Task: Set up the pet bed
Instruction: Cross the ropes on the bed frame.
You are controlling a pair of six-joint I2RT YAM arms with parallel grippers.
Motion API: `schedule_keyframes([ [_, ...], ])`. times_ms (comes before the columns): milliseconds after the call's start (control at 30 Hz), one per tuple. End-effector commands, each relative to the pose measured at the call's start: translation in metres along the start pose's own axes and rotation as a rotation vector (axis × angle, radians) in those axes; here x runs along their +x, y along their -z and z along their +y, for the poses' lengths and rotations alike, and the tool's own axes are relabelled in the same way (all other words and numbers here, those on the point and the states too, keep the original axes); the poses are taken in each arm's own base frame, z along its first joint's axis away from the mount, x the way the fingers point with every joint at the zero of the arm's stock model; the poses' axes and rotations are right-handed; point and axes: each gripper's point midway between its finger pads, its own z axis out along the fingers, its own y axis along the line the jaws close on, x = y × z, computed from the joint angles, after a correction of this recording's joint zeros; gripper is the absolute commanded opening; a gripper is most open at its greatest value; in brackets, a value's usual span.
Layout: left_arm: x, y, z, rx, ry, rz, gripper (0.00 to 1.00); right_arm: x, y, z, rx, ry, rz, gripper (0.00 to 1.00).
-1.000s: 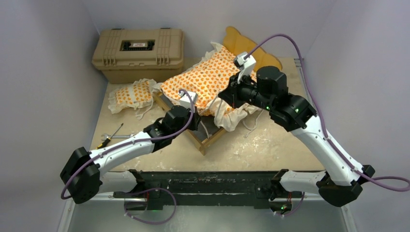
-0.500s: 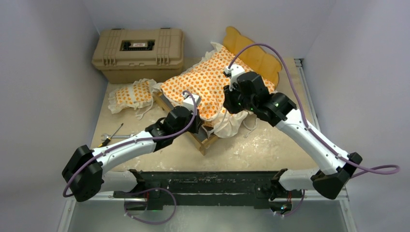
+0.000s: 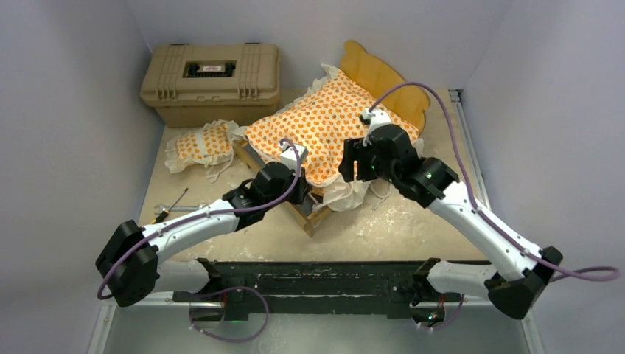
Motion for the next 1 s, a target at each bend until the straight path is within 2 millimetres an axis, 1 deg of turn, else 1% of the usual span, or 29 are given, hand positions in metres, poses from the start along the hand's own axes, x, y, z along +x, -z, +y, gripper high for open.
schedule_keyframes([
  [0, -0.009, 0.000, -0.009, 0.033, 0.008, -0.031, 0.06, 0.015, 0.015, 0.035, -0.211, -0.160, -0.001, 0.67],
  [67, -0.008, 0.000, -0.008, 0.031, 0.011, -0.032, 0.06, 0.035, 0.016, 0.048, -0.304, -0.203, 0.034, 0.66],
  [100, -0.007, -0.001, -0.008, 0.030, 0.012, -0.031, 0.06, 0.046, 0.014, 0.051, -0.323, -0.248, 0.059, 0.65],
  [167, -0.006, -0.001, -0.008, 0.031, 0.013, -0.029, 0.06, 0.062, 0.010, 0.051, -0.338, -0.321, 0.075, 0.62],
  [267, -0.004, -0.001, -0.008, 0.035, 0.014, -0.024, 0.06, 0.070, 0.005, 0.042, -0.317, -0.426, 0.024, 0.58],
  [300, -0.005, -0.001, -0.009, 0.037, 0.017, -0.024, 0.06, 0.070, 0.005, 0.041, -0.320, -0.462, 0.004, 0.57],
  [367, -0.005, -0.001, -0.010, 0.041, 0.020, -0.023, 0.06, 0.079, 0.003, 0.040, -0.324, -0.535, 0.010, 0.52],
  [400, -0.005, -0.001, -0.010, 0.043, 0.020, -0.022, 0.06, 0.080, -0.001, 0.037, -0.315, -0.562, -0.008, 0.48],
  [433, -0.004, -0.001, -0.010, 0.043, 0.021, -0.021, 0.06, 0.083, -0.004, 0.036, -0.312, -0.585, -0.010, 0.46],
  [500, -0.005, -0.001, -0.010, 0.044, 0.022, -0.020, 0.06, 0.086, -0.010, 0.034, -0.303, -0.613, -0.012, 0.46],
  [667, -0.004, 0.000, -0.010, 0.040, 0.024, -0.018, 0.06, 0.082, -0.019, 0.035, -0.309, -0.637, -0.032, 0.46],
  [967, -0.005, -0.001, -0.011, 0.044, 0.030, -0.022, 0.06, 0.092, -0.042, 0.034, -0.291, -0.641, 0.018, 0.45],
])
